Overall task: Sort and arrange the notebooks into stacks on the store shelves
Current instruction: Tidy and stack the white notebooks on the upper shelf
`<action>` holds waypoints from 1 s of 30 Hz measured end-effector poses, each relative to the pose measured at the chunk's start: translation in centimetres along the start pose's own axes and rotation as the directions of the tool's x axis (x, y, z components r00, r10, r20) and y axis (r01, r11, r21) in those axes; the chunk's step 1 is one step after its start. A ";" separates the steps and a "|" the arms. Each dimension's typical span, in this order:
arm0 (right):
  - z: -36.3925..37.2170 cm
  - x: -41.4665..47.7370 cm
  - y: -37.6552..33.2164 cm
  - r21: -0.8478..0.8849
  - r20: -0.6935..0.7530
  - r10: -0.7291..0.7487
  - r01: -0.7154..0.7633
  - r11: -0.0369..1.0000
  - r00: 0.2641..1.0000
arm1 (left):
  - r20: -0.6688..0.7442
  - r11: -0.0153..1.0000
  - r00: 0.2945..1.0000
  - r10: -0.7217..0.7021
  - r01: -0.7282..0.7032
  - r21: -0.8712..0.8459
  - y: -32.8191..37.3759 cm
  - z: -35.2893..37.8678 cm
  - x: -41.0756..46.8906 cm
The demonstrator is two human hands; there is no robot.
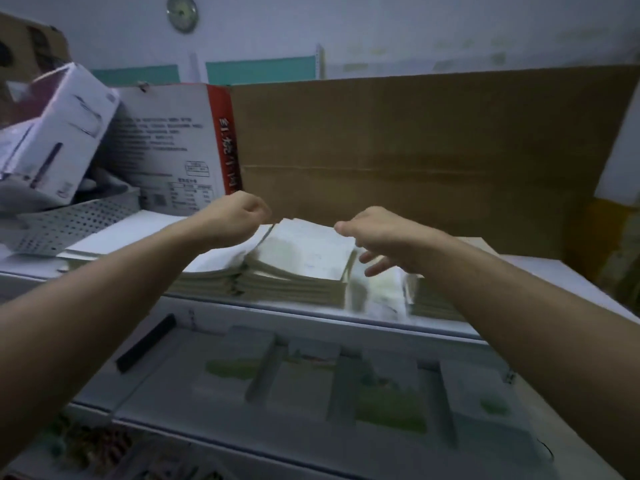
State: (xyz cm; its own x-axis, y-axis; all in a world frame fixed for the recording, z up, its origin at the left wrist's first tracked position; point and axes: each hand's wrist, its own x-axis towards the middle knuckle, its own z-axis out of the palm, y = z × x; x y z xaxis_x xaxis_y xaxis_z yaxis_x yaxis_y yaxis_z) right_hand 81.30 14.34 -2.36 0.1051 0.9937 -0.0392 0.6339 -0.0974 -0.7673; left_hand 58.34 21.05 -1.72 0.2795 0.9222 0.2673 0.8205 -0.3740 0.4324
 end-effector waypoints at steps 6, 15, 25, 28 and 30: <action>3.7 3.1 -0.3 0.296 -0.043 0.354 -0.327 0.898 0.934 | 0.086 0.987 0.983 0.162 -0.163 0.011 -5.2 1.1 1.2; 5.0 5.8 -0.9 0.375 -0.008 0.467 -0.430 0.821 0.884 | 0.153 0.954 0.952 0.264 -0.281 0.105 -9.2 2.5 2.3; 5.1 5.9 -2.9 0.363 0.004 0.457 -0.427 0.828 0.889 | 0.140 0.947 0.955 0.262 -0.282 0.154 -9.5 3.3 2.7; 4.4 5.6 -2.6 0.404 -0.007 0.428 -0.388 0.828 0.904 | 0.136 0.947 0.954 0.265 -0.285 0.149 -9.4 3.3 2.6; 4.6 5.4 -2.4 0.439 -0.004 0.426 -0.381 0.814 0.905 | 0.134 0.950 0.956 0.259 -0.278 0.142 -9.4 3.3 2.5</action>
State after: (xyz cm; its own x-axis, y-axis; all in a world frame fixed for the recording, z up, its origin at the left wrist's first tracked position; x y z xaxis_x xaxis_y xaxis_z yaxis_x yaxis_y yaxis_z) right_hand 76.84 20.15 -3.63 0.3680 0.8574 -0.3598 0.1396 -0.4336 -0.8902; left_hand 53.00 27.19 -7.91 0.5468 0.7982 0.2528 0.7728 -0.5973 0.2144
